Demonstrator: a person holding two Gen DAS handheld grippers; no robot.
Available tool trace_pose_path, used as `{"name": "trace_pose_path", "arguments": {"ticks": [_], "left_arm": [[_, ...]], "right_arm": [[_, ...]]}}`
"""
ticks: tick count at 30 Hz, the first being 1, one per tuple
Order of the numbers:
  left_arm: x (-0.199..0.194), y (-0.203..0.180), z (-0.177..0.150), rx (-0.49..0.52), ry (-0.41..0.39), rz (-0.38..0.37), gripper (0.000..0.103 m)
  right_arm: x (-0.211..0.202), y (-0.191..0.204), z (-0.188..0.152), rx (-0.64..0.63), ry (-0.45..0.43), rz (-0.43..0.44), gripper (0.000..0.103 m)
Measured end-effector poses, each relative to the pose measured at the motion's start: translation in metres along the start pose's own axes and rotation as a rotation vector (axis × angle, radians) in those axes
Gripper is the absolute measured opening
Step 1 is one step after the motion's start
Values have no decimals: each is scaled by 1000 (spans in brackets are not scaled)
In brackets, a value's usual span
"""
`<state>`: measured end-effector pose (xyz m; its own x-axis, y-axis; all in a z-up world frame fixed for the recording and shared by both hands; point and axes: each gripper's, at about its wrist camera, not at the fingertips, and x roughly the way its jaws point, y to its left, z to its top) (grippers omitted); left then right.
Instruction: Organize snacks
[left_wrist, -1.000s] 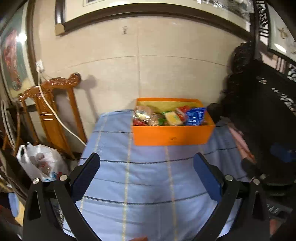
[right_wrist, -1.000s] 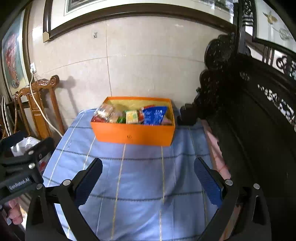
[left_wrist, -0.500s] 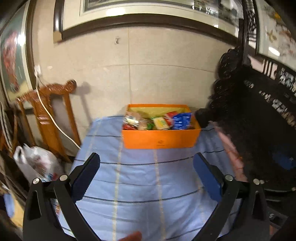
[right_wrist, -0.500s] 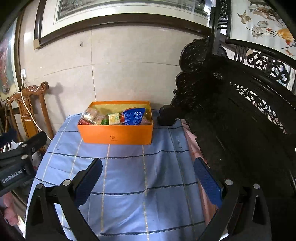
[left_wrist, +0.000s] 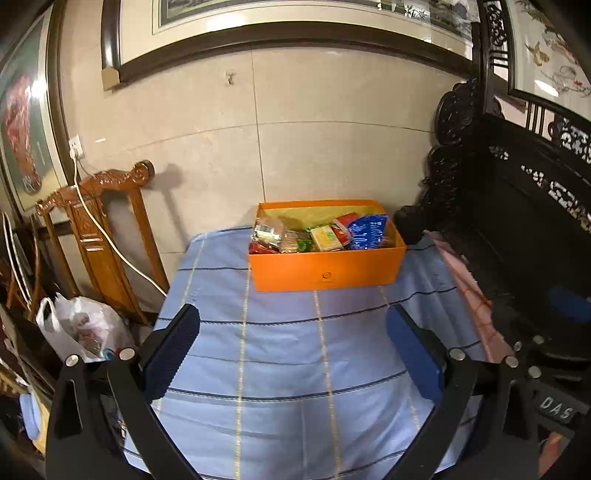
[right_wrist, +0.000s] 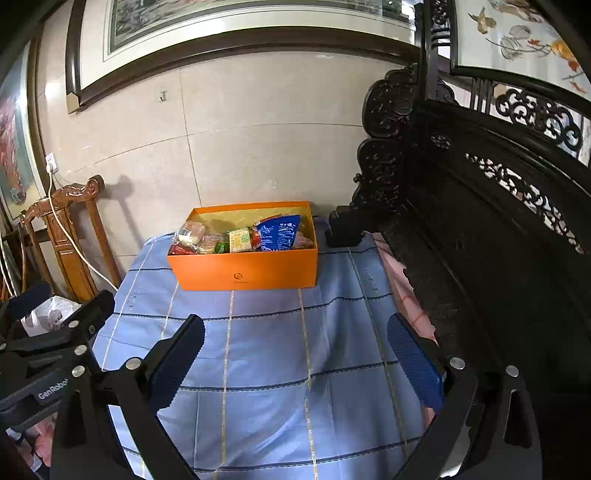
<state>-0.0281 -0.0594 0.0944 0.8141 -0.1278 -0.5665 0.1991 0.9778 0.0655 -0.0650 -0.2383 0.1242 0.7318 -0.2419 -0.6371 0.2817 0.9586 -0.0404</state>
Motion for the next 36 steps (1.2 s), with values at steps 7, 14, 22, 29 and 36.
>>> {"name": "trace_pose_path", "arguments": {"ticks": [7, 14, 22, 29, 36], "left_arm": [[-1, 8, 3, -48, -6, -20, 99], [-2, 15, 3, -81, -9, -8, 99], [4, 12, 0, -73, 8, -9, 99], [7, 11, 1, -65, 12, -14, 99], [12, 7, 2, -54, 22, -16, 99]], "right_arm": [[-3, 1, 5, -11, -12, -8, 99], [-4, -1, 9, 14, -22, 23, 99], [0, 0, 9, 21, -16, 12, 99], [2, 2, 9, 18, -9, 13, 99], [2, -2, 10, 22, -17, 13, 99]]}}
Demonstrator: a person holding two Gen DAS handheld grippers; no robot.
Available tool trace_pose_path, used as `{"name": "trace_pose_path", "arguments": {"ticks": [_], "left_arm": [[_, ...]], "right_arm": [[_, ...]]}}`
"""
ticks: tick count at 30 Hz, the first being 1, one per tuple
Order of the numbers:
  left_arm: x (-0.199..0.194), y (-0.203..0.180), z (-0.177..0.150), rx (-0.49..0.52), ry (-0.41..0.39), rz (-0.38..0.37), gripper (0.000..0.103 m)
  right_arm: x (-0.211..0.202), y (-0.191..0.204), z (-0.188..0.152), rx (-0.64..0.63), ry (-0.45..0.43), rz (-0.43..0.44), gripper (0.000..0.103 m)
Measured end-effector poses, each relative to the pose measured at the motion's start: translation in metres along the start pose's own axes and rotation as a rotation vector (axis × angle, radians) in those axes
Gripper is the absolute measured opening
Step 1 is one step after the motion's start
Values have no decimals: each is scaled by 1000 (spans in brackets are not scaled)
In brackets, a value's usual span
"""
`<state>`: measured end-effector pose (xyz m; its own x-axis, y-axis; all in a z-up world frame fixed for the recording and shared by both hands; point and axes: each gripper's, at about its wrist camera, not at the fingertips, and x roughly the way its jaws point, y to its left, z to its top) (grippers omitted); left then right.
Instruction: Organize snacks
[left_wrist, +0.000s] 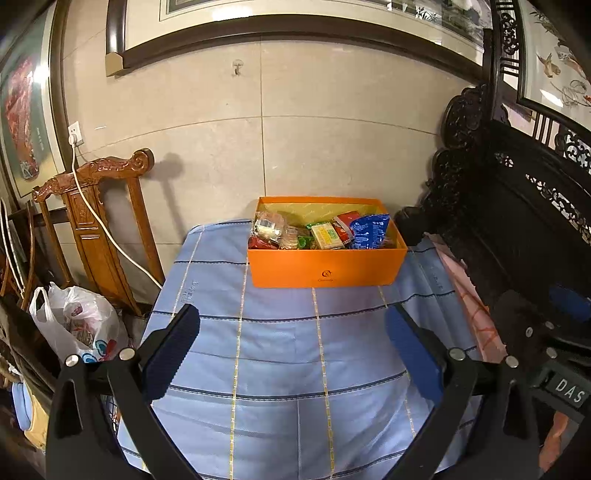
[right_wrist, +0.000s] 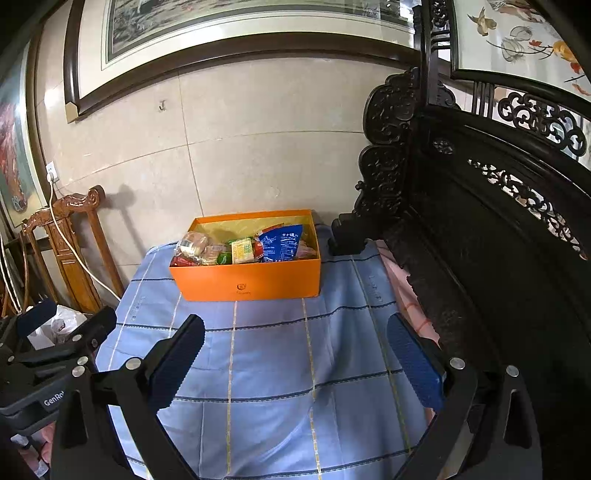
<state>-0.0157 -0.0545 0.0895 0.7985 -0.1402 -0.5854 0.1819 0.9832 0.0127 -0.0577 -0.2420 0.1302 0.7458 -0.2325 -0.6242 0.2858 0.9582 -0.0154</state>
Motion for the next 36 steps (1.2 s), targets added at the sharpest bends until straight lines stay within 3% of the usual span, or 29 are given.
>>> {"name": "trace_pose_path", "arguments": {"ticks": [6, 12, 20, 36], "left_arm": [[4, -3, -1, 13, 12, 0, 99], [9, -10, -1, 56, 5, 47, 99], [11, -6, -1, 14, 18, -16, 99], [28, -2, -4, 20, 48, 55, 99]], "right_arm": [[2, 0, -1, -3, 6, 0, 99], [6, 0, 0, -9, 13, -16, 99], [7, 3, 1, -16, 9, -21, 99], [7, 2, 1, -17, 9, -34, 100]]}}
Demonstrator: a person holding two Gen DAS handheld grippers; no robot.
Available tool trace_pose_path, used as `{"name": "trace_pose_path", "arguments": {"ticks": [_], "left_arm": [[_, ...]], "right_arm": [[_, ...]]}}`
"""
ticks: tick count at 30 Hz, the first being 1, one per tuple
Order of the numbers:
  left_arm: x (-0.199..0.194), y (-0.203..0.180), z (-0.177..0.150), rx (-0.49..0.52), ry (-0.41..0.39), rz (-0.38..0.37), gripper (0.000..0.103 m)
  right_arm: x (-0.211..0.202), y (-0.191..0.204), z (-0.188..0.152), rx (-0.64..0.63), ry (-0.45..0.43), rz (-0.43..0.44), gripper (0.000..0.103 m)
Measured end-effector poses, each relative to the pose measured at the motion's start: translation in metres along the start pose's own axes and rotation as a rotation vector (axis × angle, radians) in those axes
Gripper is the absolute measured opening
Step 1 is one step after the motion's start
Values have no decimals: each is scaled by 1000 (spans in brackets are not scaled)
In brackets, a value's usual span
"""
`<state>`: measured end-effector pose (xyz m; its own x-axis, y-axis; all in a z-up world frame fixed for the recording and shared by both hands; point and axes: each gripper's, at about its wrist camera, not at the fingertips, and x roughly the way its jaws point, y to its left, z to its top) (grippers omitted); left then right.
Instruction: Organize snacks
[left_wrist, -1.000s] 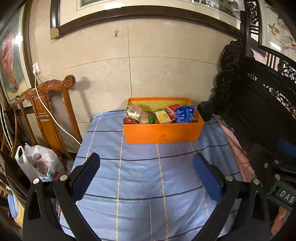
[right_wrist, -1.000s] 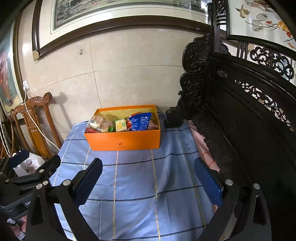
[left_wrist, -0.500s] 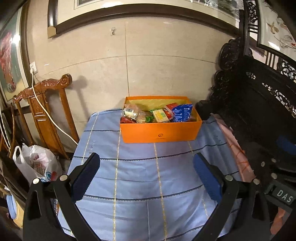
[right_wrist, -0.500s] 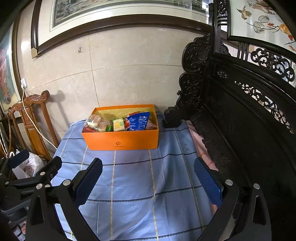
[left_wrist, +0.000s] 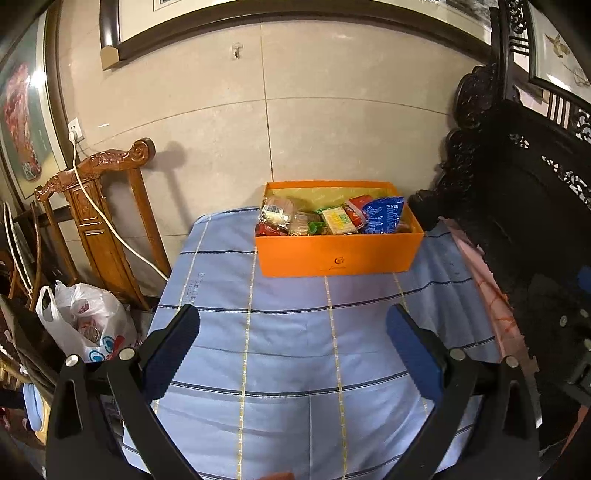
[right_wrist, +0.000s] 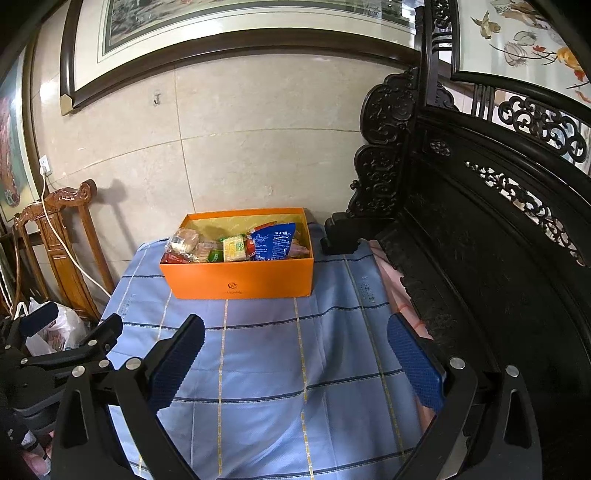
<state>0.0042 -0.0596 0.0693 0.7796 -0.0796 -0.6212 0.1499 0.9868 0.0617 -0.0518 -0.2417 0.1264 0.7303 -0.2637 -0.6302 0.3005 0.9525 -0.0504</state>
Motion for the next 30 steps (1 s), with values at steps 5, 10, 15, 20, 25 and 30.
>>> {"name": "trace_pose_path", "arguments": {"ticks": [5, 10, 15, 20, 25, 30], "left_arm": [[-1, 2, 0, -8, -10, 5, 99], [1, 6, 0, -43, -6, -10, 99], [4, 6, 0, -43, 8, -14, 99], [6, 7, 1, -53, 23, -26, 99], [3, 9, 2, -62, 9, -35, 99], [1, 8, 3, -64, 1, -46, 99]], "right_arm": [[2, -1, 0, -2, 6, -4, 100], [2, 0, 0, -14, 10, -7, 99], [3, -1, 0, -14, 12, -6, 100], [5, -2, 0, -11, 17, -5, 100], [4, -2, 0, -11, 11, -8, 99], [3, -2, -1, -14, 7, -10, 99]]}}
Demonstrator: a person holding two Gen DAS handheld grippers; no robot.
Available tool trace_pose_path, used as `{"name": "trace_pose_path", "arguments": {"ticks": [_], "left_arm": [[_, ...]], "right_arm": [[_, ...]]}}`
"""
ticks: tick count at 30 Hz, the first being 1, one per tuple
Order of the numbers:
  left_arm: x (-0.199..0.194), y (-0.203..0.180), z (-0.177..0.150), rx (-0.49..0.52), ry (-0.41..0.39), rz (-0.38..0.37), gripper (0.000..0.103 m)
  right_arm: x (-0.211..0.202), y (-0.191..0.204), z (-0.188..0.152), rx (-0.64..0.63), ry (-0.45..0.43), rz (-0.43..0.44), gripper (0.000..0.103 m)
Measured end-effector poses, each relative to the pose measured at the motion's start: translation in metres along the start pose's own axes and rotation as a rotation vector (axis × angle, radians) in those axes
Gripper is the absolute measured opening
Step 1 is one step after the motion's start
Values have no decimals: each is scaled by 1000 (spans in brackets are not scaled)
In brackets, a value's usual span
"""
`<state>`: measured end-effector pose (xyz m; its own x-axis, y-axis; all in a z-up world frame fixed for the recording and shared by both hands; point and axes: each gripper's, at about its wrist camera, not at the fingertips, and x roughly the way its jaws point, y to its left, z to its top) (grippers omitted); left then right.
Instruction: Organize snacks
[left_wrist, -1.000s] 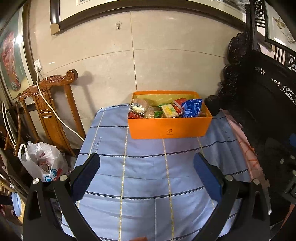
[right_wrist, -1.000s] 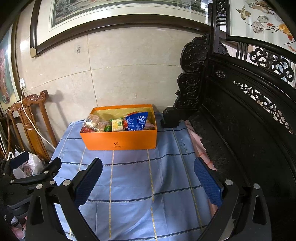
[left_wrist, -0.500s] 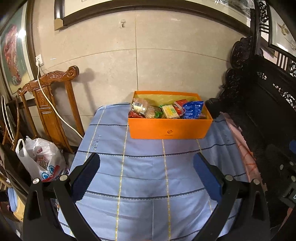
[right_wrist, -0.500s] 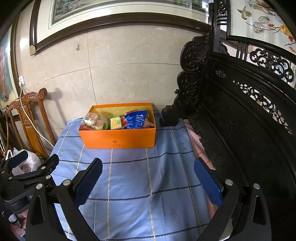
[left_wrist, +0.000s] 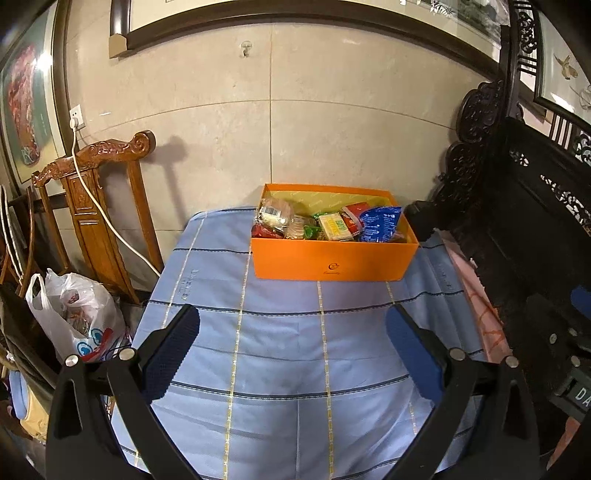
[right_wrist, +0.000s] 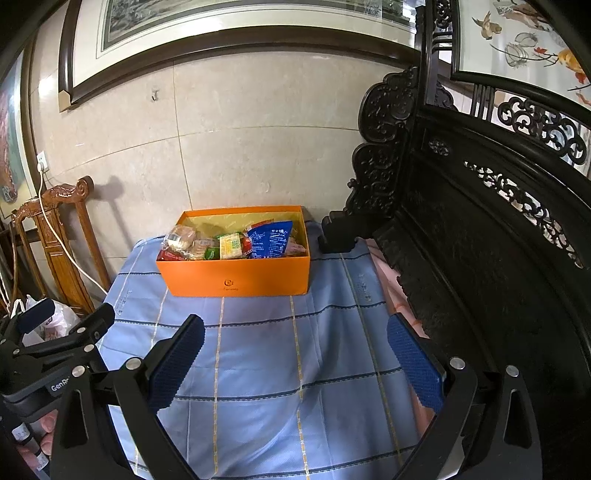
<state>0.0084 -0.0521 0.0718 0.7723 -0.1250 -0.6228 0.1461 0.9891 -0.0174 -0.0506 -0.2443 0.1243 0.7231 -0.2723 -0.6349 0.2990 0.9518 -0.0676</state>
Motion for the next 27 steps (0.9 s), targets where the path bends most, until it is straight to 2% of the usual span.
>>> {"name": "trace_pose_path", "arguments": {"ticks": [10, 12, 13, 18, 20, 24, 27], "left_arm": [[2, 0, 0, 5, 9, 1, 99], [-7, 4, -2, -18, -54, -55, 99], [-15, 3, -3, -20, -104, -54, 99], [-32, -18, -3, 99, -190, -9, 99], [-31, -21, -1, 102, -165, -13, 99], [-21, -15, 2, 32, -84, -46, 99], [-17, -13, 2, 30, -75, -18, 99]], "right_arm": [[3, 1, 0, -13, 18, -11, 99], [3, 2, 0, -15, 16, -12, 99], [3, 2, 0, -16, 17, -13, 99], [7, 1, 1, -14, 24, -14, 99], [6, 1, 1, -17, 17, -28, 99], [4, -5, 2, 1, 10, -25, 99], [5, -9, 1, 7, 12, -34, 99]]}}
